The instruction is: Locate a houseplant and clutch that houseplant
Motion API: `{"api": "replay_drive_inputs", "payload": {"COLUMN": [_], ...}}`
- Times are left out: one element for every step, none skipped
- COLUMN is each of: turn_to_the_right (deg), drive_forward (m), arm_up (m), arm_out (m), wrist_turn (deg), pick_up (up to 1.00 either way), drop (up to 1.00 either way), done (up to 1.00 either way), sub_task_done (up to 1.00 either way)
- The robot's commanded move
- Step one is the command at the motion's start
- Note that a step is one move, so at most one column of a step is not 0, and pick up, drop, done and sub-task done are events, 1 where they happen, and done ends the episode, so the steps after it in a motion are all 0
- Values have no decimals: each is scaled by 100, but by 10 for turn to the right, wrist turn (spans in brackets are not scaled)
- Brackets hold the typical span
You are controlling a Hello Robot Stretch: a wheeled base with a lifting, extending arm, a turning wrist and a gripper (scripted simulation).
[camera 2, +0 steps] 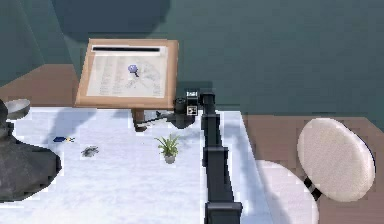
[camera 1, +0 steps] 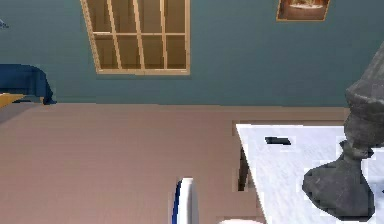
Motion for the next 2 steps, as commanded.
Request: {"api": "replay_drive_inputs", "payload": {"turn_to_the_right": [0, 0], "drive_forward": [0, 0], "arm_up": [0, -30], "arm_out": [0, 0], "wrist_turn": [300, 0], "pick_up": [0, 0], "drop": [0, 0], "done": [0, 0], "sub_task_done": [0, 0]}}
